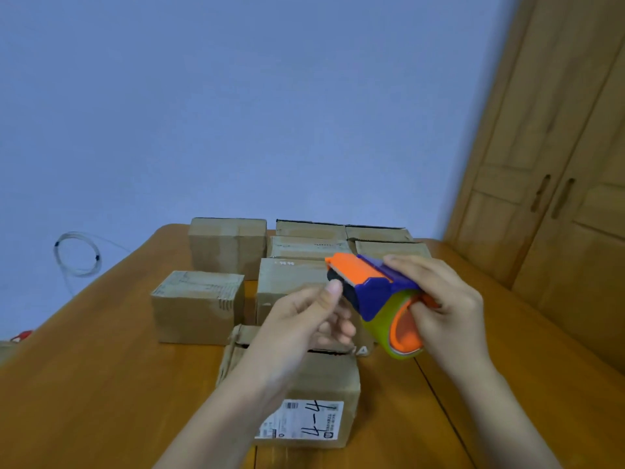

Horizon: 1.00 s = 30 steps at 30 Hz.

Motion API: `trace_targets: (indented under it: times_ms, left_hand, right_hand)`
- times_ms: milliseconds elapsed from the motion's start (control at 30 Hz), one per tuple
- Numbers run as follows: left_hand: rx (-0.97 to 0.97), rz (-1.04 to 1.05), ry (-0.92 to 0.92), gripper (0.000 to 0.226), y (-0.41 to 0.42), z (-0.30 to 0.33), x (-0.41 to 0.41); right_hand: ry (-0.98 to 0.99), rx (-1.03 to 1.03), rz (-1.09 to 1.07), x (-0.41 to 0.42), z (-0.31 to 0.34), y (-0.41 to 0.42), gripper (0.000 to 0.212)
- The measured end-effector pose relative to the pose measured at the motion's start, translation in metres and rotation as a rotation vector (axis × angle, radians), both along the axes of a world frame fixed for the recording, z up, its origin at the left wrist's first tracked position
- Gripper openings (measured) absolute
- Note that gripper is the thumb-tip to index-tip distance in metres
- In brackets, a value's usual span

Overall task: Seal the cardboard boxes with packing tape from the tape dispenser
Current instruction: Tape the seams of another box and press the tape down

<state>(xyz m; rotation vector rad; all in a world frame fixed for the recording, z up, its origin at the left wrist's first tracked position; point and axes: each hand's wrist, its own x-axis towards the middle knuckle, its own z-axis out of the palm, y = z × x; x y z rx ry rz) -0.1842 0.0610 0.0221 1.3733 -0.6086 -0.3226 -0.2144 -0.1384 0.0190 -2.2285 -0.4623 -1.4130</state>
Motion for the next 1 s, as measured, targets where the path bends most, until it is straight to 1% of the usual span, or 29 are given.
trace_targets:
  times_ms: [67,167,300,467,533,633,767,800,867,900,1000]
  left_hand:
    - [-0.012,0.012,-0.001,0.037,0.003,-0.002,0.0]
    - [-0.018,0.026,0.05,0.03,0.007,-0.006,0.003]
    - [0.06,0.073,0.083,0.037,0.01,-0.005,0.01]
    - [0.127,0.043,0.133,0.041,0.015,-0.002,0.018]
    - [0.152,0.037,0.138,0.041,0.017,0.0,0.022]
    - [0.266,0.057,0.042,0.042,0.023,0.001,0.031]
    - [0.414,0.128,-0.138,0.041,0.027,0.005,0.042]
    - [0.438,0.146,-0.161,0.04,0.026,0.004,0.044]
    - [0.477,0.157,-0.182,0.038,0.023,0.002,0.047]
    - [0.491,0.155,-0.191,0.038,0.021,0.001,0.048]
    - [0.49,0.138,-0.172,0.038,0.02,0.0,0.051]
  right_hand:
    - [0.001,-0.008,-0.01,0.003,-0.002,0.001,0.073]
    - [0.017,-0.036,0.005,0.008,-0.005,0.001,0.061]
    - [0.029,-0.136,-0.039,0.01,-0.009,0.001,0.053]
    - [-0.016,-0.41,-0.216,0.006,0.001,-0.001,0.044]
    - [0.028,-0.472,-0.223,0.006,0.001,-0.003,0.046]
    - [0.106,-0.51,-0.199,0.004,0.001,-0.006,0.049]
    - [0.052,-0.657,-0.298,0.003,-0.001,-0.007,0.051]
    - [0.038,-0.684,-0.317,0.003,-0.003,-0.007,0.059]
    - [0.052,-0.702,-0.349,0.004,-0.006,-0.009,0.077]
    - [0.052,-0.705,-0.356,0.004,-0.007,-0.01,0.08]
    - [0.044,-0.707,-0.341,0.007,-0.006,-0.013,0.075]
